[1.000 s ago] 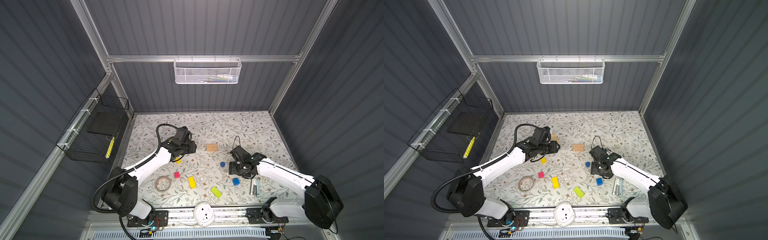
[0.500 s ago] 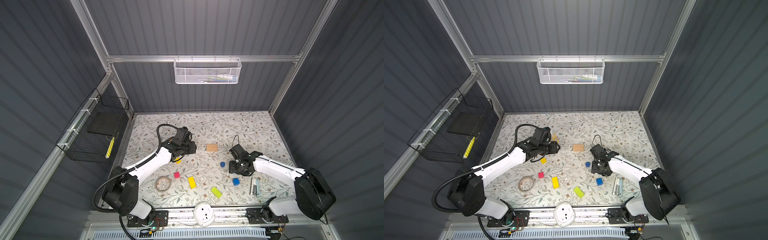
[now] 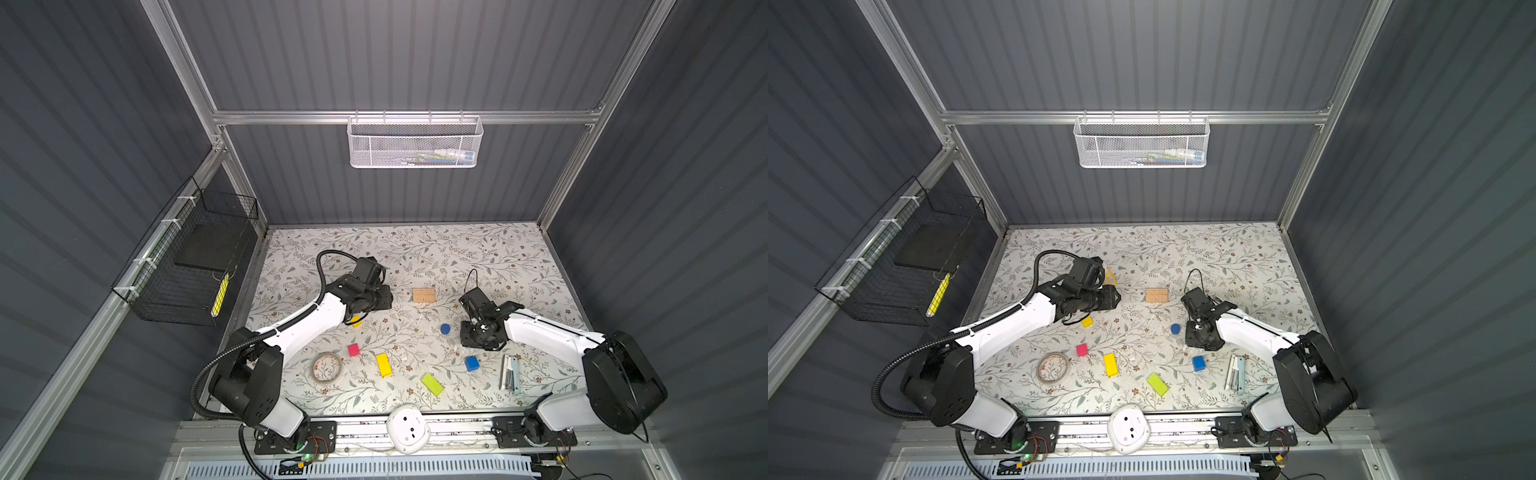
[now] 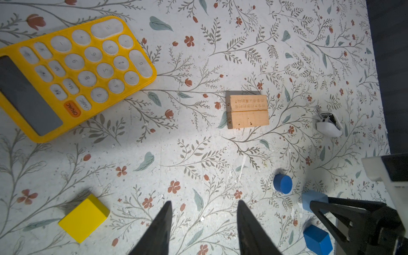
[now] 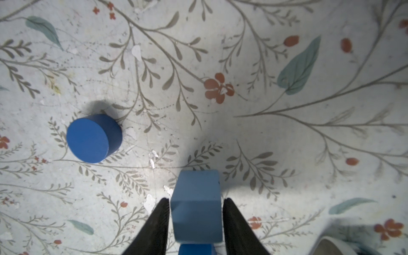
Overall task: Build the wood block tower
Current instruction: 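Lift the blue cube with the right gripper toward the wooden blocks, then lower the blue cube onto the top of the wooden block pair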
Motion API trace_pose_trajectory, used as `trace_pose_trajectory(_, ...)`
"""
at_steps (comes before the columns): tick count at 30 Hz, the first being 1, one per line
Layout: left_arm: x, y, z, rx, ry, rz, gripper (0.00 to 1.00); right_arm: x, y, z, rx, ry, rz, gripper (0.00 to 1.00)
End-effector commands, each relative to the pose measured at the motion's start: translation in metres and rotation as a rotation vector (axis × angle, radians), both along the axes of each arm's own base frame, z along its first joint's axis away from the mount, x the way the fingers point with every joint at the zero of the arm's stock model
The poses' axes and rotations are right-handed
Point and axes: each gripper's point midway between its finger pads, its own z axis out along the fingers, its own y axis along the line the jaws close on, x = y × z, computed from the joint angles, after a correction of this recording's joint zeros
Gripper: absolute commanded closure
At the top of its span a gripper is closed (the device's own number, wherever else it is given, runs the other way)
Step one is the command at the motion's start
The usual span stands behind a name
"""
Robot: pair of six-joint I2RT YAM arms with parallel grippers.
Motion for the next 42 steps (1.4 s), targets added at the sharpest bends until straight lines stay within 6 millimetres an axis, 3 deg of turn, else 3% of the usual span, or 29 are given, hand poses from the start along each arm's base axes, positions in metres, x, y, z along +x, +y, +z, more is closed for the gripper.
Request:
trace_pose_trajectory(1, 0.003, 0.0, 0.0, 0.013, 0.001, -0.013, 0.52, -0.002, -0.003, -0.005, -0.019, 0.018, 0.003, 0.6)
trace_pose_trajectory(6, 0.003, 0.001, -0.001, 0.015, 0.003, -0.014, 0.52, -0.001, -0.002, -0.007, -0.021, 0.026, 0.004, 0.64)
trace_pose_trajectory(10, 0.002, 0.001, -0.001, 0.017, 0.002, -0.014, 0.52, -0.001, -0.002, -0.005, -0.025, 0.028, 0.002, 0.81)
trace_pose_trajectory(13, 0.002, 0.003, 0.0, 0.02, -0.002, -0.011, 0.52, 0.004, -0.002, 0.009, -0.024, 0.004, 0.0, 0.93)
trace_pose_trajectory(17, 0.003, 0.007, -0.002, 0.046, -0.013, -0.005, 0.52, 0.019, 0.0, 0.039, -0.035, -0.054, 0.014, 1.0)
trace_pose_trajectory(22, 0.003, 0.011, -0.006, 0.073, -0.009, -0.001, 0.52, 0.047, 0.019, 0.076, 0.003, -0.127, 0.055, 1.0)
trace_pose_trajectory(27, 0.005, 0.018, -0.008, 0.108, -0.017, 0.017, 0.52, 0.08, 0.039, 0.095, 0.009, -0.146, 0.089, 1.0)
trace_pose_trajectory(34, 0.005, 0.034, -0.01, 0.15, -0.019, 0.039, 0.52, 0.124, 0.069, 0.097, 0.029, -0.147, 0.113, 1.0)
trace_pose_trajectory(42, 0.007, 0.047, -0.016, 0.157, 0.0, 0.058, 0.52, 0.149, 0.102, 0.083, 0.036, -0.126, 0.148, 1.0)
